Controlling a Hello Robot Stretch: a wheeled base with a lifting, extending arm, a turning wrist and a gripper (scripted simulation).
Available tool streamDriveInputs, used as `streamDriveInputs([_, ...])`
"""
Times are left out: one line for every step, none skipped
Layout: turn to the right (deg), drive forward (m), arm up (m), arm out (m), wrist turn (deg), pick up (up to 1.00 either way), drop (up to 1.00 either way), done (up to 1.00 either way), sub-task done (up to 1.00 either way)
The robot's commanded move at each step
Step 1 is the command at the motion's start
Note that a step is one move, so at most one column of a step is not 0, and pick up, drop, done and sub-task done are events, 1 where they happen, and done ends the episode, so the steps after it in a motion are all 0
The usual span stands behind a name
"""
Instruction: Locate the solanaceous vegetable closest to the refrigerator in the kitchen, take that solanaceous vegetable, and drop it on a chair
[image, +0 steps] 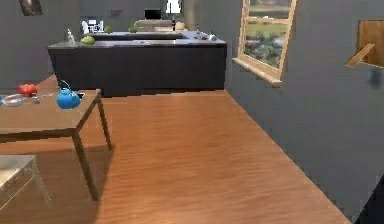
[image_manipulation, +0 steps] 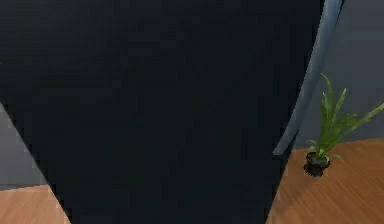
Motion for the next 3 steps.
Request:
streamDriveInputs([0.0, 0.45, 0.00, 0.00, 0.0, 0.00, 0.00, 0.00, 0.00])
streamDriveInputs([0.0, 1.00, 0.00, 0.00, 0.0, 0.00, 0.00, 0.00, 0.00])
streamDriveInputs([0.0, 1.00, 0.00, 0.00, 0.0, 0.00, 0.00, 0.00, 0.00])
